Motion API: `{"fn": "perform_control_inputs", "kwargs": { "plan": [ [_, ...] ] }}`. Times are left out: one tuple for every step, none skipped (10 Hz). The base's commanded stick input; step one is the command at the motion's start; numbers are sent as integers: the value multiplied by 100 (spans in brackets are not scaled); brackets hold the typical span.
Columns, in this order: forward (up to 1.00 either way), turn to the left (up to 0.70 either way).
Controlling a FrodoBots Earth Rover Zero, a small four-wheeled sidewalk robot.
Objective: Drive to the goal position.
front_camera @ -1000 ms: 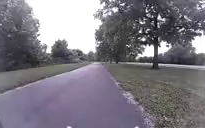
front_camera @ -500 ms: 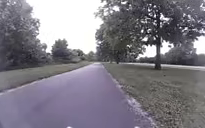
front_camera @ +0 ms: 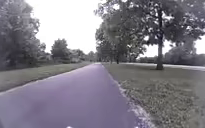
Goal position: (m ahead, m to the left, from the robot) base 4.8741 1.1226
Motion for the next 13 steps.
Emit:
{"fn": "perform_control_inputs", "kwargs": {
  "plan": [
    [68, 0],
    [68, 0],
    [68, 0],
    [68, 0],
    [68, 0],
    [68, 0],
    [68, 0],
    [68, 0],
    [68, 0],
    [68, 0],
    [68, 0],
    [68, 0],
    [68, 0]
  ]
}}
